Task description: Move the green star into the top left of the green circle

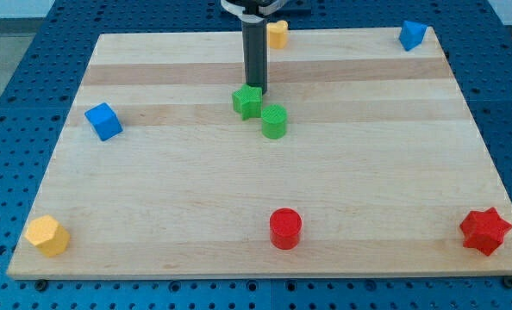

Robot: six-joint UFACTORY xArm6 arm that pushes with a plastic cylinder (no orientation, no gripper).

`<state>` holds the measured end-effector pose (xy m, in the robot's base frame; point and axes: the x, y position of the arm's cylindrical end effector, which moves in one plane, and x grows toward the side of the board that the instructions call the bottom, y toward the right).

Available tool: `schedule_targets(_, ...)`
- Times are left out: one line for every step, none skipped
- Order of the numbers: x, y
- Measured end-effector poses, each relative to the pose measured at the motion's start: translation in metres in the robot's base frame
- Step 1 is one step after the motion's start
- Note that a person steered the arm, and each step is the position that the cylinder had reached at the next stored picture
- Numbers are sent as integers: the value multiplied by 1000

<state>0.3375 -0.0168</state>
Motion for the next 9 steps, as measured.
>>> schedule_targets(-6,0)
schedule_targets(-13,-5)
schedule_targets(-13,-23)
schedule_targets(-13,-41)
schedule_targets(-10,-43)
schedule_targets(-8,-43)
schedule_targets(5,-43)
schedule_targets(14,-42)
schedule_targets(15,-32)
